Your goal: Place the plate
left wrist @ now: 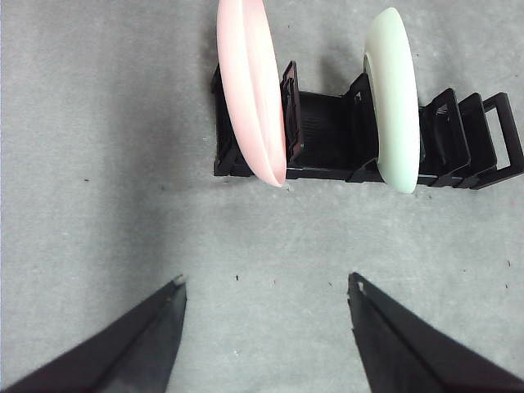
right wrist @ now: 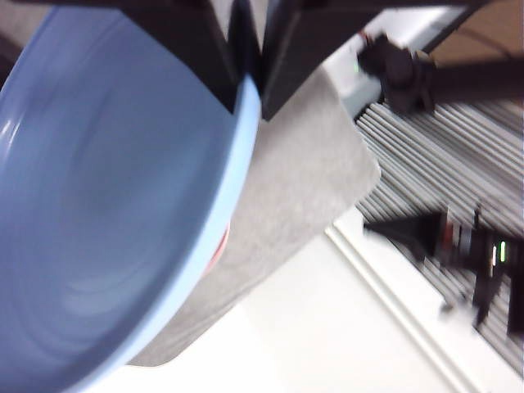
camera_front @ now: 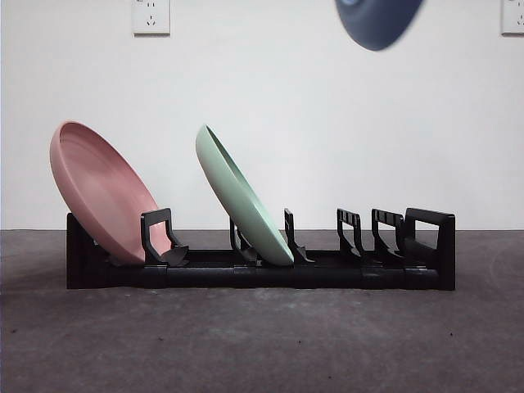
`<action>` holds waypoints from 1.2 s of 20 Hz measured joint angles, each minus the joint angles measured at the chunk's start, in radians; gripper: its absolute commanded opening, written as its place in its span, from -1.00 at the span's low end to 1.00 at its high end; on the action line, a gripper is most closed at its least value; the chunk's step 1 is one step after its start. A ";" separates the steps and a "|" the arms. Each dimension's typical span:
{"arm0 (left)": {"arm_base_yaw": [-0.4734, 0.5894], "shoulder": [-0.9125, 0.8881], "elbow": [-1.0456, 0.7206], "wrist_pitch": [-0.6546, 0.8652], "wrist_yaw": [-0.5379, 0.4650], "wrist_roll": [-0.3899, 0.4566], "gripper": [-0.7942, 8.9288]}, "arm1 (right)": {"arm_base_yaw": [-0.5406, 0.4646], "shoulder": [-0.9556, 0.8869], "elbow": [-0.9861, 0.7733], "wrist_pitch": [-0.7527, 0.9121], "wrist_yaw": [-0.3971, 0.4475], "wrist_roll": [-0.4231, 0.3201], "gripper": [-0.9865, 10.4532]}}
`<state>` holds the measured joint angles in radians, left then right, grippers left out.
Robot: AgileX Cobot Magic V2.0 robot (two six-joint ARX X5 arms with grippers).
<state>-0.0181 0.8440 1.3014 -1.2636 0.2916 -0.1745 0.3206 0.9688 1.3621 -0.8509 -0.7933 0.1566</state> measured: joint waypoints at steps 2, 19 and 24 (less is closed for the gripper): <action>0.000 0.000 0.000 0.000 0.000 0.000 -0.19 | 0.000 -0.146 -0.200 0.050 0.000 -0.001 -0.81; 0.000 0.000 0.000 0.022 0.000 0.000 -0.19 | 0.271 -0.517 -0.584 -0.231 0.409 -0.365 -0.81; 0.000 0.000 0.000 0.022 0.000 0.000 -0.19 | 0.436 -0.299 -0.584 -0.066 0.510 -0.369 -0.81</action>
<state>-0.0181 0.8440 1.3014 -1.2415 0.2916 -0.1745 0.7563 0.6701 0.7784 -0.9173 -0.2829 -0.2127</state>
